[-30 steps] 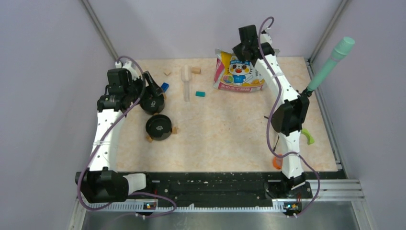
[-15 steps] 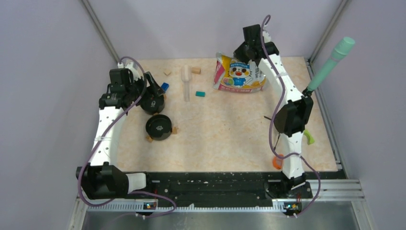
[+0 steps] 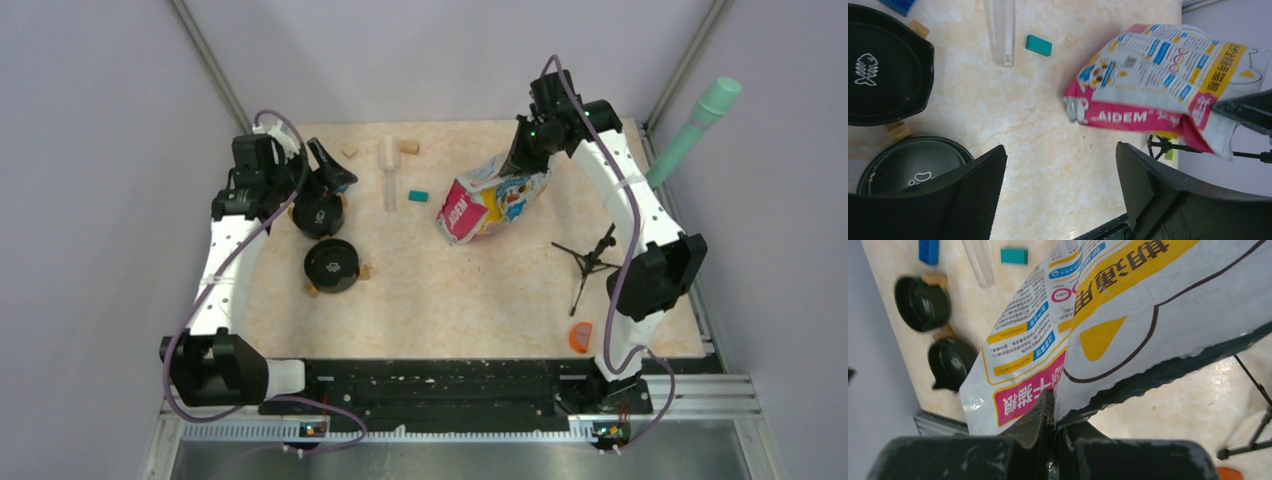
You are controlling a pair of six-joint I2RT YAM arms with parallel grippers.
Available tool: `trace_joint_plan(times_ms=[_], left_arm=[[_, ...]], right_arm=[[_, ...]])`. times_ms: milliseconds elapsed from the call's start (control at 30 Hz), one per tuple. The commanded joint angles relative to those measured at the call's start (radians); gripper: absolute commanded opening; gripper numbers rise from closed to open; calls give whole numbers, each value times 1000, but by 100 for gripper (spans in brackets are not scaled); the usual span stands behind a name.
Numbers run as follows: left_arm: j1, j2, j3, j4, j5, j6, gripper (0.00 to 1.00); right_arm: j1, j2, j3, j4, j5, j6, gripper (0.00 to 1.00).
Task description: Serve the pet food
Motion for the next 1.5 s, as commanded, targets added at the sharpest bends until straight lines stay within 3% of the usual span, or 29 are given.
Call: trace_joint_plan(times_ms=[0, 233, 433, 467, 533, 600, 633, 967, 1067, 1167, 1233, 1467], left_arm=[[-47, 31, 78, 84, 25, -53, 83], [-233, 159, 243, 26, -35, -56, 81], [-317, 233, 306, 30, -25, -90, 80], [-328, 236, 310, 30, -31, -93, 80], [-351, 240, 318, 30, -39, -101, 80], [-371, 241, 322, 30, -38, -113, 80], [-384, 240, 322, 30, -39, -118, 80], [-568, 211, 357, 28, -136, -154, 76], [-635, 207, 373, 25, -184, -161, 76], [-685, 215, 393, 24, -206, -170, 75], [-720, 227, 419, 17, -224, -168, 75], [-817, 336, 580, -49, -298, -126, 78]], right_arm=[[46, -211, 14, -106, -155, -230, 0], [152, -311, -76, -194, -138, -317, 0], [154, -325, -131, -200, -79, -354, 0], [154, -325, -130, -194, -63, -350, 4], [154, -327, -131, -173, -70, -340, 56], [154, -338, -135, -139, -74, -322, 89], [154, -344, -134, -124, -69, -310, 97], [153, -474, -152, -39, 205, -224, 99], [154, -544, -236, 5, 254, -174, 90], [154, -591, -306, 24, 265, -135, 76], [154, -596, -337, 17, 254, -121, 73], [154, -604, -414, 67, 200, -90, 80]])
